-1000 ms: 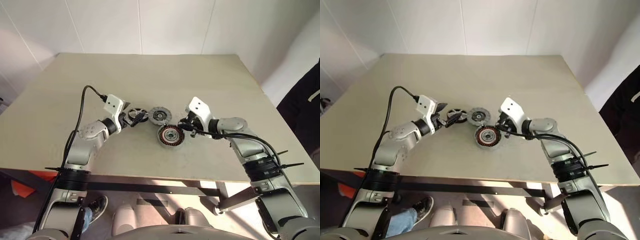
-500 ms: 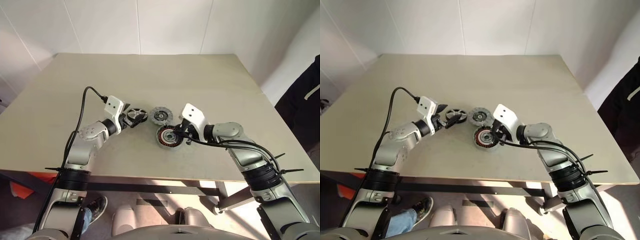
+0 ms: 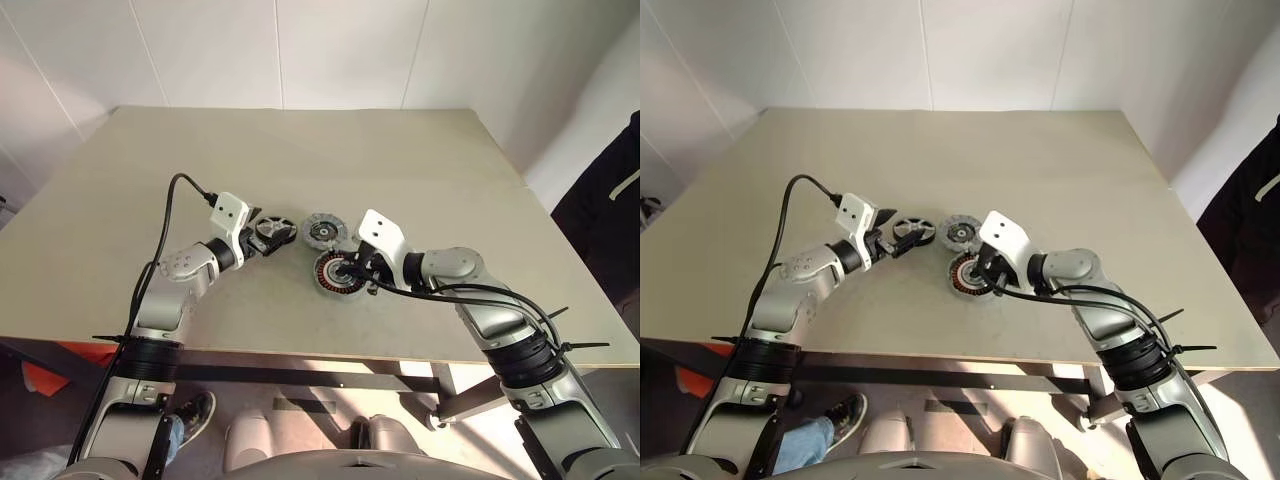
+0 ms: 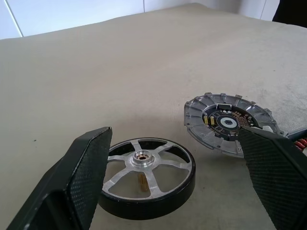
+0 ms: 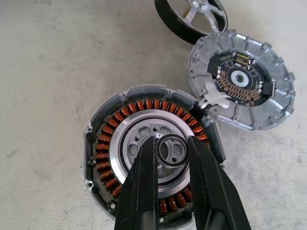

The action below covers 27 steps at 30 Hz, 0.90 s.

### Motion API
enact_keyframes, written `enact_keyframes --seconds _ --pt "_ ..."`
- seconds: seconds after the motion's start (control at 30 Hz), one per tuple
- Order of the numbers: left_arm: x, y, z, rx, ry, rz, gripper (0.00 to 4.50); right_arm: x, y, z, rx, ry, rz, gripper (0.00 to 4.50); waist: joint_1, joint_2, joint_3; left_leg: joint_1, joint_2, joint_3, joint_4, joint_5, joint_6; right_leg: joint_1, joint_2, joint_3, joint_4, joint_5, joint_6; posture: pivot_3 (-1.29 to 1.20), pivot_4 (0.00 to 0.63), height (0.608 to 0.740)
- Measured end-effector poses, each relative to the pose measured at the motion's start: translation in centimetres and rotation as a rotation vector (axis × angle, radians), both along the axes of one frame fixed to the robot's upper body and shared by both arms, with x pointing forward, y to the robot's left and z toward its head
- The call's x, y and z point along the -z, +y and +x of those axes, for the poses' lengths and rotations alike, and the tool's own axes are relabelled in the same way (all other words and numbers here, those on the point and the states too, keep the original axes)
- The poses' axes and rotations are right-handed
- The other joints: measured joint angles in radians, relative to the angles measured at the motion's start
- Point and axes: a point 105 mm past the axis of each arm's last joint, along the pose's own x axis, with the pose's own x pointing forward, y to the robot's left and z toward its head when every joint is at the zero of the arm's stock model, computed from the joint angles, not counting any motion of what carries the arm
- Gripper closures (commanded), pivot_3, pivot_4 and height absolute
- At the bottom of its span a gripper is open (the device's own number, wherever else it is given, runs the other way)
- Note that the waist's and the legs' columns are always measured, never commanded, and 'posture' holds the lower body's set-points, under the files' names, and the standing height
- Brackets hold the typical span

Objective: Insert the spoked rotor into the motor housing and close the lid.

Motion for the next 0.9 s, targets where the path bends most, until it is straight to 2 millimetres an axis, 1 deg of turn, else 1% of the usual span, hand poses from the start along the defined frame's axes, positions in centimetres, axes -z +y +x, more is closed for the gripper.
enact_keyframes --seconds 0.4,0.6,0.63,0.67,0.73,0.9 --pt "0.0 0.3 0.0 -0.003 -0.001 0.012 0.09 0.3 0.5 -0.1 0.003 0.008 0.003 3.94 0.0 0.0 0.0 0.0 0.0 0.0 0.0 0.001 -0.001 0.0 0.0 0.001 0.001 0.0 0.0 0.0 0.0 0.74" --pt "-0.1 0.6 0.0 -0.008 -0.002 0.016 0.09 0.8 1.0 -0.5 -0.014 0.03 0.002 3.94 0.0 0.0 0.0 0.0 0.0 0.0 0.0 0.001 -0.001 0.0 0.0 0.001 0.001 0.0 0.0 0.0 0.0 0.74" --pt "-0.1 0.6 0.0 -0.008 -0.003 0.017 0.09 0.9 1.0 -0.6 -0.016 0.034 0.006 3.21 0.0 0.0 0.0 0.0 0.0 0.0 0.0 0.001 -0.001 0.0 0.0 0.001 0.001 0.0 0.0 0.0 0.0 0.74" --pt "-0.1 0.6 0.0 -0.009 -0.003 0.018 0.09 0.9 1.0 -0.5 -0.013 0.033 0.008 2.97 0.0 0.0 0.0 0.0 0.0 0.0 0.0 0.001 -0.001 0.0 0.0 0.001 0.001 0.0 0.0 0.0 0.0 0.74" --pt "-0.1 0.8 0.1 -0.011 -0.003 0.021 0.09 0.8 1.0 -0.5 -0.014 0.027 0.008 2.31 0.0 0.0 0.0 0.001 0.0 0.0 0.0 0.001 -0.001 0.0 0.0 0.001 0.001 0.0 0.0 0.0 0.0 0.74" --pt "-0.1 0.8 0.1 -0.012 -0.003 0.021 0.09 0.7 1.1 -0.4 -0.012 0.015 0.012 2.31 0.0 0.0 0.0 0.001 0.0 0.0 0.0 0.001 -0.002 0.0 0.0 0.001 0.001 0.0 0.0 0.0 0.0 0.74"
